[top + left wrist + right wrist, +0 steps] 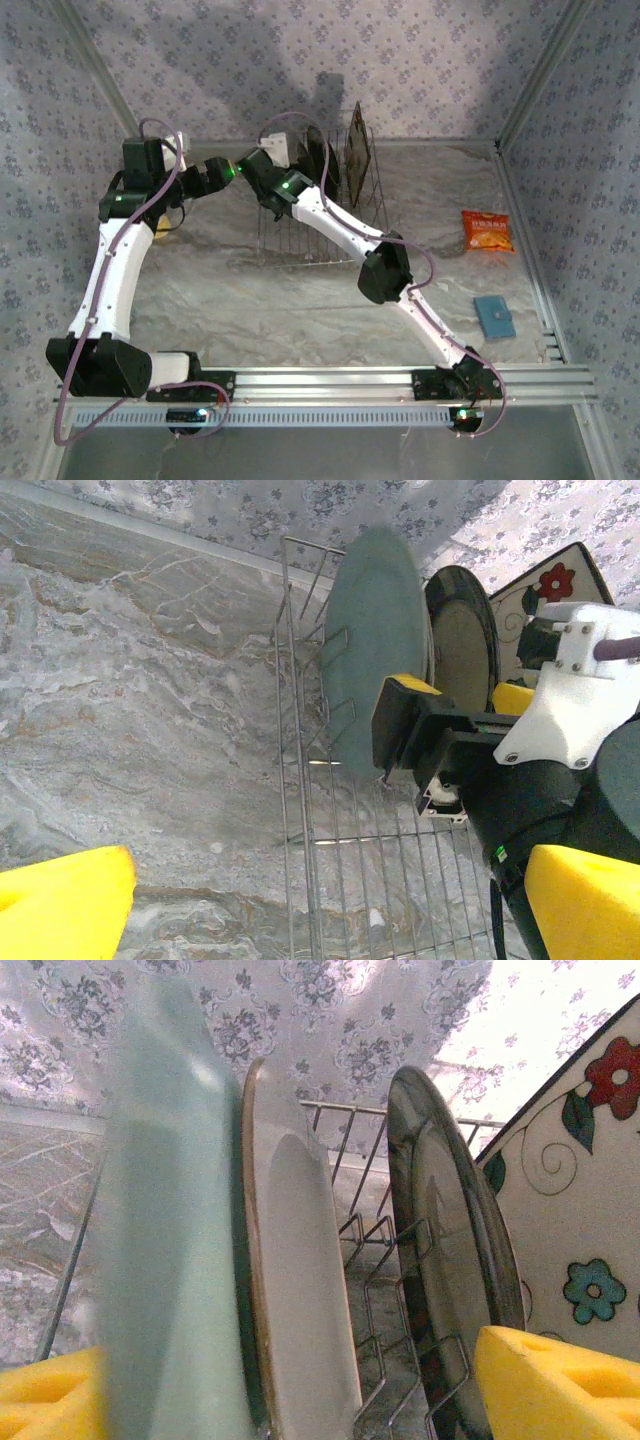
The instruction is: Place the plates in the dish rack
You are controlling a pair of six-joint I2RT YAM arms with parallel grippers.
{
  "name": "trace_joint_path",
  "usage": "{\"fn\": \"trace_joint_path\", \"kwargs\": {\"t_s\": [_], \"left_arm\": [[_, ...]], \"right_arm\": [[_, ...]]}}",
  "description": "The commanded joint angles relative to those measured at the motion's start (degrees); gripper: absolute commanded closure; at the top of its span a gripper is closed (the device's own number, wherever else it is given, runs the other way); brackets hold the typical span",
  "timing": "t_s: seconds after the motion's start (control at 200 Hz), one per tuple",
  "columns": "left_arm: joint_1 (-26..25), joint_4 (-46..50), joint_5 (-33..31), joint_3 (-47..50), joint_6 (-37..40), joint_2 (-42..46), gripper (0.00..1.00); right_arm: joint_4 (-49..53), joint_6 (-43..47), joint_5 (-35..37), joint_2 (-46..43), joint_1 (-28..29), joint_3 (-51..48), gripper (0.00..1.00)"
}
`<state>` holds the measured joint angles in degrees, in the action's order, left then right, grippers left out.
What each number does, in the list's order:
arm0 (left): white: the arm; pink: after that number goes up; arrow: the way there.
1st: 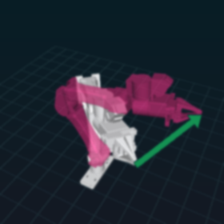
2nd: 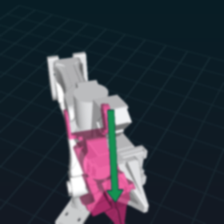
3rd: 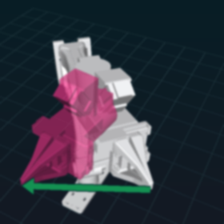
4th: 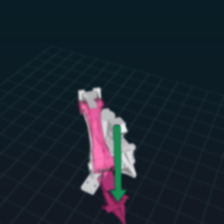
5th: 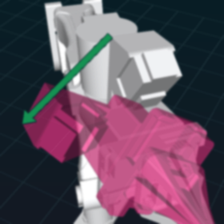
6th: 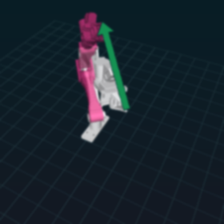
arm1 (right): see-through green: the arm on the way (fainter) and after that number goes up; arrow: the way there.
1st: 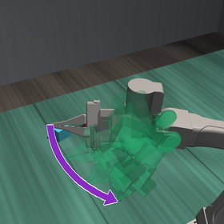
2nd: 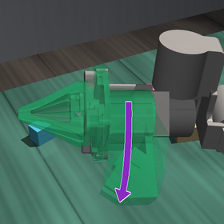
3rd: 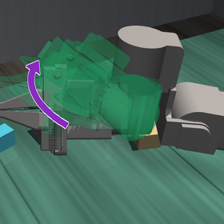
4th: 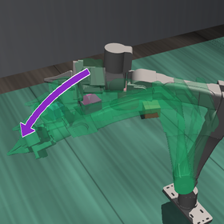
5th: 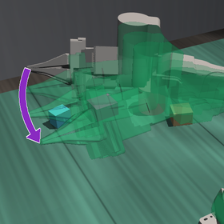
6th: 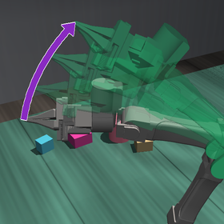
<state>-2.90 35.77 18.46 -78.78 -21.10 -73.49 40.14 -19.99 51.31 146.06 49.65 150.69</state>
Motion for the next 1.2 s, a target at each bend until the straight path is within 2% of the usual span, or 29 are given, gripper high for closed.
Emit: {"fn": "trace_joint_path", "kwargs": {"t_s": [0.0,0.415,0.75,1.194], "left_arm": [[0.17,-1.85,1.12,-0.66,-0.71,0.85,0.01],[0.35,-2.11,1.41,-0.27,-1.05,0.9,0.01],[0.66,-2.19,1.15,-1.15,-0.87,0.92,0.01],[0.7,-1.65,0.39,-2.33,-0.88,1.86,0.01]], "right_arm": [[-0.02,-0.41,-0.26,-2.93,-0.83,2.27,0.19],[1.17,-1.02,-0.29,-1.92,-1.48,2.32,0.18],[3.22,0.44,0.03,-6.67,-1.89,2.5,0.17],[8.51,-4.63,-10.5,-14.76,-5.92,-2.16,0.14]]}}
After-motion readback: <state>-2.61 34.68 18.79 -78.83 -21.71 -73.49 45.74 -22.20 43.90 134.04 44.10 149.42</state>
